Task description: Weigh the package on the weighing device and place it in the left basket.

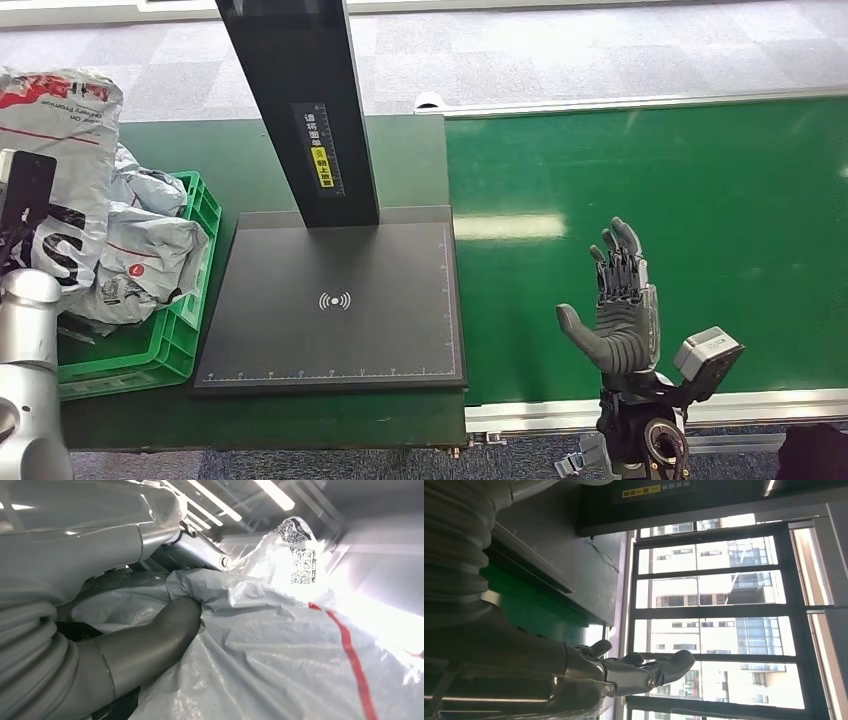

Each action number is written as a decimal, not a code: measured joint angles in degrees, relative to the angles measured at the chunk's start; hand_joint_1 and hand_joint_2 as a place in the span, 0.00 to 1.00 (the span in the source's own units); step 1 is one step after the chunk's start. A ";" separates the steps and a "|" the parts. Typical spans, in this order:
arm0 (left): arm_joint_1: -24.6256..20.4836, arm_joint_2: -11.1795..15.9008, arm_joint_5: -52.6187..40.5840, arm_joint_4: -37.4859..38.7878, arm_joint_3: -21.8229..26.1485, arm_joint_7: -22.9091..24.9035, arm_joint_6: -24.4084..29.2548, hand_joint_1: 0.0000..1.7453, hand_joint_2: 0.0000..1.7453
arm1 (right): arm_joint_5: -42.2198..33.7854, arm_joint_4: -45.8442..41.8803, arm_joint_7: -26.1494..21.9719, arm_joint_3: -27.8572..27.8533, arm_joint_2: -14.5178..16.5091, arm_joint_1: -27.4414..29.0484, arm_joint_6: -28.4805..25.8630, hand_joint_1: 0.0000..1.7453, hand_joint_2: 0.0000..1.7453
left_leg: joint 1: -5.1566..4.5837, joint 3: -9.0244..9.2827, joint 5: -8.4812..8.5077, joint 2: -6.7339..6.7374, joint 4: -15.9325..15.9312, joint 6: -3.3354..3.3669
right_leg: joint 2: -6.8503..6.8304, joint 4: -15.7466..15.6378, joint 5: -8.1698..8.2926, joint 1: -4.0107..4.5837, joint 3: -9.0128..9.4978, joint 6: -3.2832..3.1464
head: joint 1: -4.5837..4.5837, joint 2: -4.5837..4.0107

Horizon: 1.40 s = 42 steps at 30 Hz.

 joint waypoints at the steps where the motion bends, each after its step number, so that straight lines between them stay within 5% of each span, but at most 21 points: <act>1: -0.54 0.57 -0.77 2.18 0.01 0.41 -0.83 0.78 1.00 | -0.08 0.00 0.03 -0.01 0.00 -0.05 -0.06 0.00 1.00 | 0.00 -0.01 -0.01 0.00 0.00 0.00 | 0.00 -0.01 0.00 0.00 0.00 0.00 | 0.00 0.00; 2: -0.97 1.03 -0.90 4.08 0.07 0.31 -2.04 0.63 1.00 | -0.13 0.01 0.06 -0.02 -0.01 -0.07 -0.13 0.00 1.00 | -0.01 -0.02 -0.01 -0.01 0.00 0.00 | 0.00 -0.02 -0.01 -0.01 -0.01 0.01 | 0.01 0.00; 4: -1.60 1.44 1.32 6.89 0.65 -2.15 -5.69 0.49 1.00 | -0.24 0.01 0.08 -0.04 -0.01 -0.10 -0.20 0.00 1.00 | -0.01 -0.04 -0.02 -0.02 0.00 0.00 | -0.01 -0.03 -0.01 -0.02 -0.02 0.02 | 0.00 0.00; 6: -2.01 1.40 6.73 8.51 2.05 -7.40 -11.36 0.37 1.00 | -0.42 0.01 0.07 -0.10 -0.02 -0.16 -0.24 0.00 1.00 | -0.02 -0.05 -0.02 -0.02 0.00 0.00 | -0.01 -0.04 -0.02 -0.02 -0.02 0.02 | 0.00 0.00; 8: -2.16 0.98 13.40 8.96 3.98 -13.19 -17.38 0.12 1.00 | -0.57 0.01 0.03 -0.19 -0.09 -0.26 -0.25 0.00 1.00 | -0.02 -0.05 -0.03 -0.02 0.00 0.01 | -0.01 -0.04 -0.01 -0.02 -0.03 0.02 | 0.00 0.00; 10: -1.94 0.20 19.50 8.19 6.00 -17.37 -22.17 0.01 1.00 | -0.68 0.08 -0.10 -0.28 -0.18 -0.38 -0.30 0.00 1.00 | -0.01 -0.05 -0.03 -0.02 0.00 0.00 | -0.01 -0.04 -0.01 -0.02 -0.03 0.02 | 0.01 0.00; 22: 4.67 -5.95 45.11 -12.58 8.95 -20.30 -43.32 0.00 1.00 | -0.83 1.39 -0.93 -0.65 -0.60 -0.70 -1.43 0.00 1.00 | -0.01 -0.05 -0.05 -0.01 0.00 0.02 | 0.00 -0.04 -0.01 -0.02 -0.04 0.02 | 0.00 0.00; 33: 14.23 -13.31 59.55 -37.89 5.61 -22.82 -44.20 0.00 1.00 | -0.79 2.55 -0.94 -2.30 -0.60 -1.28 -1.90 0.00 1.00 | -0.02 -0.06 -0.09 -0.01 0.00 0.04 | 0.02 -0.06 -0.02 -0.03 -0.04 0.03 | 0.00 0.00; 38: 15.87 -14.22 60.61 -41.10 4.66 -23.33 -44.34 0.00 1.00 | -0.75 2.71 -0.94 -2.44 -0.56 -1.46 -1.84 0.00 1.00 | -0.02 -0.07 -0.10 -0.02 0.00 0.05 | 0.02 -0.06 -0.02 -0.04 -0.04 0.03 | 0.00 0.00; 42: 30.19 -23.35 60.87 -54.88 -9.17 -27.02 -44.53 0.00 1.00 | 5.86 6.84 -1.91 -2.32 -0.23 -4.48 -4.46 0.00 1.00 | -0.08 -0.06 -0.17 -0.02 0.01 0.14 | 0.00 -0.10 -0.04 -0.12 -0.02 0.06 | -0.02 0.00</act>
